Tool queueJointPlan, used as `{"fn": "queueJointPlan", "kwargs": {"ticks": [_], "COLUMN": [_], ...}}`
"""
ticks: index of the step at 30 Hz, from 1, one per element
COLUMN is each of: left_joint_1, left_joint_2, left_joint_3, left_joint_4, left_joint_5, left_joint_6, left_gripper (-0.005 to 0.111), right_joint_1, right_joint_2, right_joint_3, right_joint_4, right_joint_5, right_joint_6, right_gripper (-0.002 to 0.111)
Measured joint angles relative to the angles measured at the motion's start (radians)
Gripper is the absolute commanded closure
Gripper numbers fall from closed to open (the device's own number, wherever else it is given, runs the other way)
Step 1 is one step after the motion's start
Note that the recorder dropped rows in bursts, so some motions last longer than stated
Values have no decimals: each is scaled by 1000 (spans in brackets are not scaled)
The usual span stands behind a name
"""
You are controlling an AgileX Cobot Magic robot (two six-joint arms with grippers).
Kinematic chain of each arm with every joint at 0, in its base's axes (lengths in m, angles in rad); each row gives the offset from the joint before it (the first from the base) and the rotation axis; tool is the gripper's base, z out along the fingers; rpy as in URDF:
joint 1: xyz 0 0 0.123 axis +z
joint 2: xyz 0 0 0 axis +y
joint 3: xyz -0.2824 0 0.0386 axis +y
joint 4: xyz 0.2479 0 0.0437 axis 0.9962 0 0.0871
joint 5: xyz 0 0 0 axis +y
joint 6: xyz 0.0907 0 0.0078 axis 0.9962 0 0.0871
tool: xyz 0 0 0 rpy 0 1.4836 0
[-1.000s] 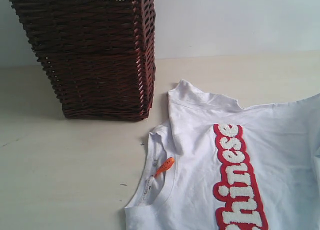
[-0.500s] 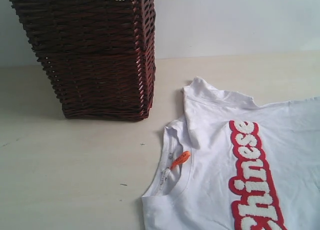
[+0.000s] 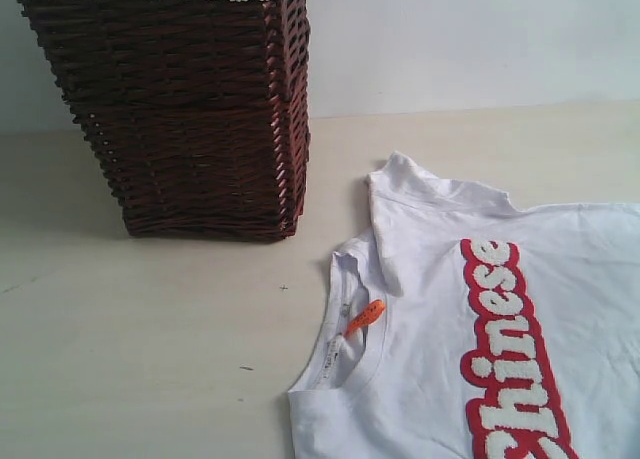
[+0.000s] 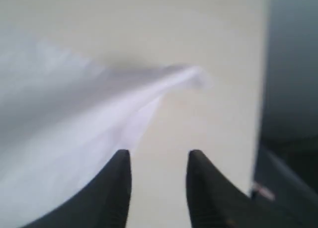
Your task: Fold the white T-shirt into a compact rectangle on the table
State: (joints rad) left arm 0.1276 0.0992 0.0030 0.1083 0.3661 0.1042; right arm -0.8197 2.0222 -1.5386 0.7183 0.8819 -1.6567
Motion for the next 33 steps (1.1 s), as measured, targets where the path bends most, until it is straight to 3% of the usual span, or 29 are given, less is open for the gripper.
{"fn": "queueJointPlan", "kwargs": {"ticks": [2,3,5,9,18,27,33], "left_joint_1": [0,0,0,0,0,0,0], "left_joint_2": [0,0,0,0,0,0,0], "left_joint_3": [0,0,0,0,0,0,0], "left_joint_4": [0,0,0,0,0,0,0], "left_joint_5": [0,0,0,0,0,0,0], "left_joint_6": [0,0,0,0,0,0,0], "left_gripper": [107,107,107,107,107,107,107], "right_joint_1": [0,-2,-15,-18,-18,-18,-18], "right_joint_2": [-47,-74,-126,-191,-191,-191,-201], "right_joint_3": [83,168,338,551,648,679,735], "right_joint_4": [-257,-355,-468,-514,-681,-969,-1057], "right_joint_5": [225,282,247,66,-120,-31,34], "right_joint_6": [-39,-88,-129,-143,45,216,289], "right_gripper": [108,108,108,108,108,108,108]}}
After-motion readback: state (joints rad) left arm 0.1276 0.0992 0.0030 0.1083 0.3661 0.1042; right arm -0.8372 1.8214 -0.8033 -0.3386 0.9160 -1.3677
